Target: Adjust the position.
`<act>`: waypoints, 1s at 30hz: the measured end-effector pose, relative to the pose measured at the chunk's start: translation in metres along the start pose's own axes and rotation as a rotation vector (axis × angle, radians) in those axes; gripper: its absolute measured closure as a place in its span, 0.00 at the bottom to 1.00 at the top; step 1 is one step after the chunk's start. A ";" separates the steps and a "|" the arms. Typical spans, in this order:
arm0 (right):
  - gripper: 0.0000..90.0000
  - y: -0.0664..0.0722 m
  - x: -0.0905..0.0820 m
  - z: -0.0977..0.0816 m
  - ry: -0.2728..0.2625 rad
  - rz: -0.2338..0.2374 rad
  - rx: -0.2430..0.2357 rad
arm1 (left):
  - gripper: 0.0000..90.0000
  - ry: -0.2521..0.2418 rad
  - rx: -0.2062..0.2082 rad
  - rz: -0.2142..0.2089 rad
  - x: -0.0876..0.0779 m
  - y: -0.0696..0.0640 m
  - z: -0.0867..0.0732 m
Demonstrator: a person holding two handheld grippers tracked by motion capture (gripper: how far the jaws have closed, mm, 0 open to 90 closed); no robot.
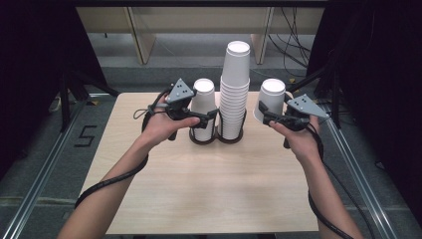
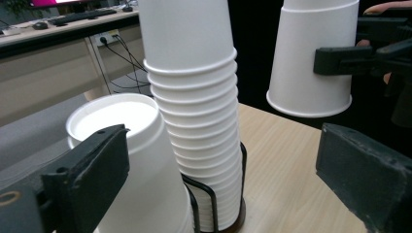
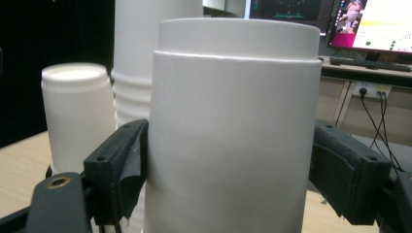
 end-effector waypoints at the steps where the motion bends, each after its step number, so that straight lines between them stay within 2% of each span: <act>1: 0.22 0.003 -0.002 -0.009 0.011 0.001 -0.016 | 0.06 0.005 -0.001 -0.008 0.002 -0.003 -0.002; 3: 0.22 0.005 -0.004 -0.013 0.022 -0.004 -0.021 | 0.06 0.011 -0.002 -0.025 0.004 -0.007 -0.005; 5: 0.22 0.012 -0.007 -0.028 0.041 -0.008 -0.076 | 0.06 0.024 0.007 -0.041 0.006 -0.011 -0.010; 7: 0.22 0.015 -0.009 -0.033 0.052 -0.012 -0.086 | 0.06 0.021 -0.002 -0.052 0.007 -0.015 -0.014; 8: 0.22 0.019 -0.011 -0.042 0.056 -0.020 -0.146 | 0.06 0.020 -0.008 -0.060 0.007 -0.017 -0.017; 9: 0.22 0.019 -0.011 -0.042 0.056 -0.020 -0.146 | 0.06 0.028 -0.011 -0.067 0.008 -0.019 -0.020; 10: 0.22 0.023 -0.013 -0.047 0.072 -0.030 -0.166 | 0.06 0.035 -0.014 -0.072 0.008 -0.021 -0.024; 11: 0.22 0.025 -0.013 -0.052 0.073 -0.028 -0.215 | 0.06 0.040 -0.015 -0.077 0.008 -0.022 -0.027; 12: 0.22 0.024 -0.013 -0.054 0.060 -0.041 -0.297 | 0.05 0.043 -0.017 -0.080 0.008 -0.023 -0.030; 13: 0.22 0.033 -0.014 -0.064 0.081 -0.033 -0.333 | 0.05 0.043 -0.020 -0.083 0.007 -0.024 -0.032; 14: 0.22 0.033 -0.014 -0.064 0.081 -0.033 -0.333 | 0.05 0.042 -0.024 -0.085 0.007 -0.025 -0.033; 16: 0.22 0.040 -0.014 -0.071 0.083 -0.029 -0.417 | 0.05 0.043 -0.028 -0.092 0.006 -0.027 -0.037; 17: 0.22 0.040 -0.014 -0.071 0.083 -0.029 -0.417 | 0.05 0.046 -0.031 -0.095 0.005 -0.028 -0.039; 18: 0.22 0.042 -0.013 -0.072 0.076 -0.030 -0.454 | 0.05 0.050 -0.030 -0.096 0.005 -0.028 -0.041; 19: 0.22 0.045 -0.013 -0.075 0.085 -0.030 -0.461 | 0.05 0.056 -0.028 -0.099 0.005 -0.028 -0.043; 20: 0.22 0.049 -0.012 -0.076 0.071 -0.035 -0.532 | 0.05 0.058 -0.031 -0.100 0.005 -0.028 -0.045; 21: 0.22 0.049 -0.012 -0.076 0.071 -0.035 -0.532 | 0.05 0.064 -0.031 -0.101 0.005 -0.028 -0.047; 23: 0.22 0.055 -0.012 -0.080 0.066 -0.040 -0.599 | 0.05 0.070 -0.035 -0.105 0.006 -0.028 -0.051; 24: 0.22 0.055 -0.012 -0.080 0.066 -0.040 -0.599 | 0.05 0.070 -0.035 -0.106 0.007 -0.029 -0.052; 26: 0.22 0.059 -0.012 -0.083 0.060 -0.041 -0.646 | 0.05 0.066 -0.044 -0.114 0.007 -0.031 -0.054; 27: 0.22 0.062 -0.013 -0.085 0.050 -0.043 -0.695 | 0.05 0.065 -0.055 -0.128 0.007 -0.034 -0.056; 30: 0.22 0.066 -0.014 -0.088 0.049 -0.042 -0.724 | 0.05 0.067 -0.059 -0.140 0.008 -0.036 -0.058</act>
Point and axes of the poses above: each handheld gripper's, and its own axes: x roughly forward along the jaws, z roughly out of its top, y roughly to its left, the point moved 7 cm from there along x, roughly forward along the jaws, and after that the axes turned 8 degrees about -z, right-handed, at the moved point
